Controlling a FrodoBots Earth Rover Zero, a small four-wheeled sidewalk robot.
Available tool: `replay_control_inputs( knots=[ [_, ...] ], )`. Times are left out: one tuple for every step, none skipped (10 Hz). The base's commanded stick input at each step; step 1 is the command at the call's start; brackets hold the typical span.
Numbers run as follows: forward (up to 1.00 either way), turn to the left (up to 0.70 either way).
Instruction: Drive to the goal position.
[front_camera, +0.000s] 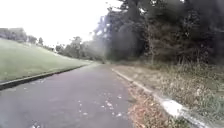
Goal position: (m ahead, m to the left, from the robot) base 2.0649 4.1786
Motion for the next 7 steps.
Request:
replay_control_inputs(
  knots=[
    [0.00,-0.45],
    [0.00,-0.45],
    [0.00,-0.45],
    [0.00,-0.45],
    [0.00,-0.45],
    [0.00,-0.45],
    [0.00,-0.45]
  ],
)
